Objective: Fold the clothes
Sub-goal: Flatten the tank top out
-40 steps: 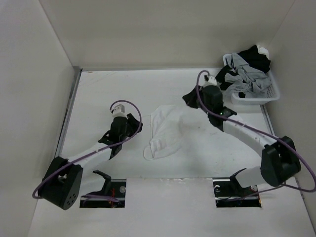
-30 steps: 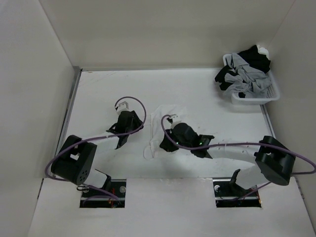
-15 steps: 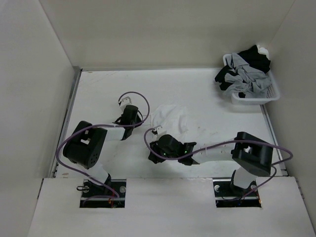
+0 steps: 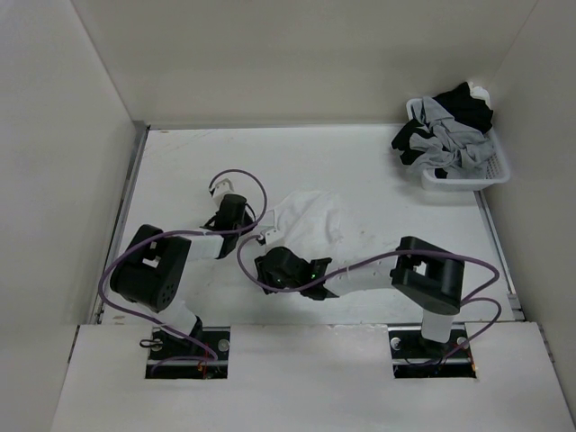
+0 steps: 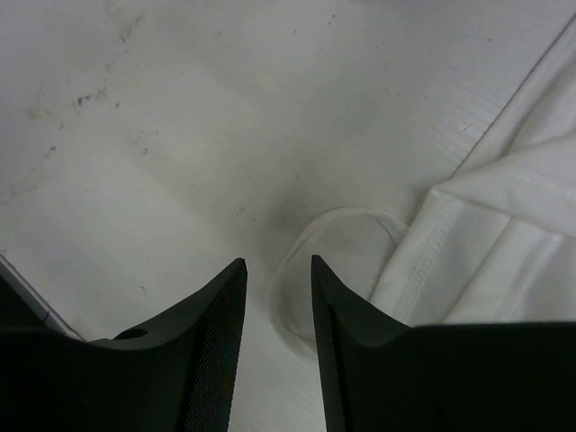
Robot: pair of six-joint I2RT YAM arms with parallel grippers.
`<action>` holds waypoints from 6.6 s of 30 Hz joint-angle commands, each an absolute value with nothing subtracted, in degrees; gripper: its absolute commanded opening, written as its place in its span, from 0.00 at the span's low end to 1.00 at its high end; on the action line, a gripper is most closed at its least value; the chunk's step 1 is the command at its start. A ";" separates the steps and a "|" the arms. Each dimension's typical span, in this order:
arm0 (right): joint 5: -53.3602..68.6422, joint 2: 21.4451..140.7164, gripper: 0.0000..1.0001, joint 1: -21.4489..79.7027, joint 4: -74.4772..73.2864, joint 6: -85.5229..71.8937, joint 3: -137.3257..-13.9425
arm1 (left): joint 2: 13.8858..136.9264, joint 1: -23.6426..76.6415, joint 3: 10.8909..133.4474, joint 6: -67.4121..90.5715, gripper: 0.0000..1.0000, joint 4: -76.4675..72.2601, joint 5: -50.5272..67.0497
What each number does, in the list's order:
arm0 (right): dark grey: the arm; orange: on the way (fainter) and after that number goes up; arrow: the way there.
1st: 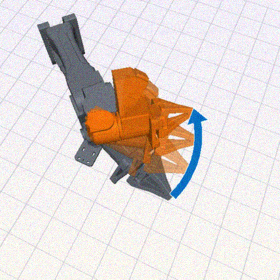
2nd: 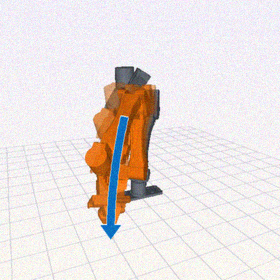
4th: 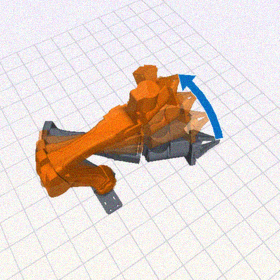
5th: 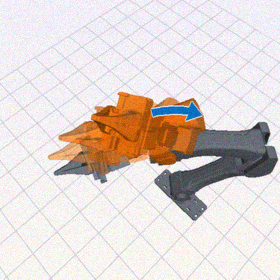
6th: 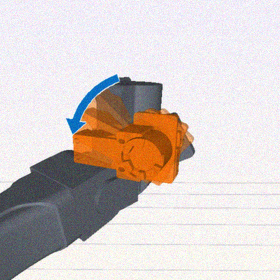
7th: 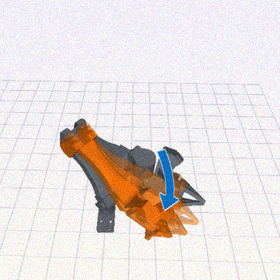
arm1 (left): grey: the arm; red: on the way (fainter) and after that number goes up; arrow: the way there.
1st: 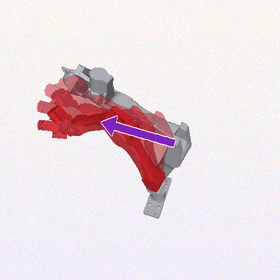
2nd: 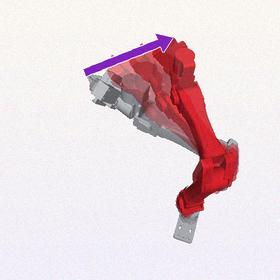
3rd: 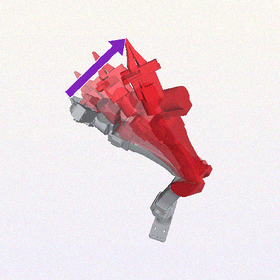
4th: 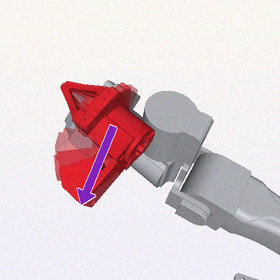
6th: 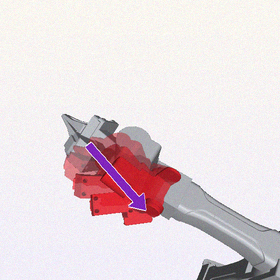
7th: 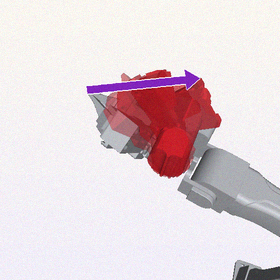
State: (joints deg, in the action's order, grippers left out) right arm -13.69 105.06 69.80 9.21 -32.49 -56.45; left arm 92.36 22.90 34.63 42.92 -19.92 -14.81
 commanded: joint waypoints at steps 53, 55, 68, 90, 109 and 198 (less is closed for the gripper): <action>-21.67 55.62 0.00 54.34 -10.02 -19.31 -78.15 | 54.19 32.77 58.63 28.37 0.00 0.89 -28.23; -11.38 60.97 0.00 41.59 -8.71 -24.41 -76.30 | 62.27 26.61 59.41 31.98 0.00 -0.96 -24.71; 5.19 106.79 0.30 13.40 -4.31 -37.18 -97.66 | 106.63 19.82 98.12 27.77 0.35 3.09 -22.15; -9.58 59.50 0.38 32.03 -2.29 -47.02 -23.12 | 60.20 32.30 23.47 52.12 0.43 5.64 -12.84; -6.41 60.67 0.00 32.91 -2.42 -46.24 -26.62 | 56.26 31.51 34.08 46.59 0.05 25.44 -11.24; -22.43 51.14 0.00 45.25 -29.72 -29.53 -82.37 | 49.73 25.28 74.19 39.02 0.00 23.13 -10.90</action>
